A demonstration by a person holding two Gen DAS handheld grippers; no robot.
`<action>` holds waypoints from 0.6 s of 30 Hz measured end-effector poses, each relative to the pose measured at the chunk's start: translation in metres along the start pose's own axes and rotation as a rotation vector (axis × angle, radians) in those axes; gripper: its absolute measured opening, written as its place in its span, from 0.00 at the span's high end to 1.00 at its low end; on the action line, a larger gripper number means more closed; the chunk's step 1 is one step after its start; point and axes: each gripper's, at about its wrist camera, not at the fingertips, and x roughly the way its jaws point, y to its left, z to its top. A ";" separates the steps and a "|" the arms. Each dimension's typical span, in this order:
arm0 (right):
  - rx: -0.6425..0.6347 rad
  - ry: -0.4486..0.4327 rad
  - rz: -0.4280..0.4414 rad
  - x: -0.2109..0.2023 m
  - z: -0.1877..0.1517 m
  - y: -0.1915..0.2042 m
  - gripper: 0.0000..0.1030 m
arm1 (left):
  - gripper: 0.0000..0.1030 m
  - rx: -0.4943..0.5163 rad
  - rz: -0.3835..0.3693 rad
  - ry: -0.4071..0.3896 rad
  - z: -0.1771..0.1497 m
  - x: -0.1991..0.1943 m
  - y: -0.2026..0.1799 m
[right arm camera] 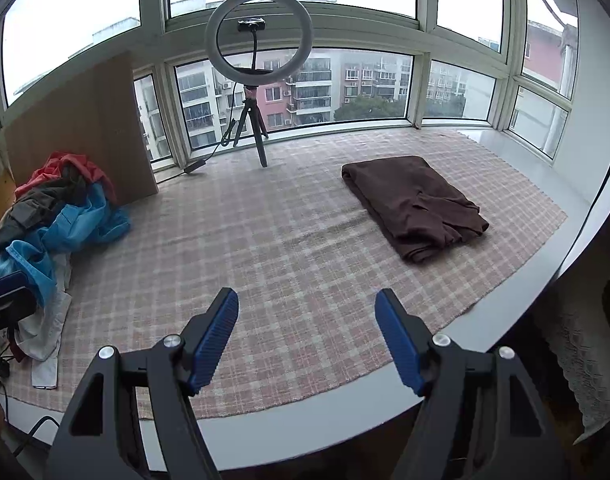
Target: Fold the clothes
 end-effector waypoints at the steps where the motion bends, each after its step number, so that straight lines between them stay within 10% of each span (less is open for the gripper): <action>1: -0.001 0.000 -0.001 0.000 0.000 0.000 0.32 | 0.25 -0.006 -0.005 0.005 0.000 0.001 0.001; 9: -0.008 0.005 -0.008 0.003 0.001 0.001 0.32 | 0.25 0.001 -0.093 -0.026 0.002 -0.007 -0.005; 18: -0.003 0.011 0.002 0.008 0.003 -0.001 0.32 | 0.23 0.018 0.009 -0.018 0.004 -0.001 -0.002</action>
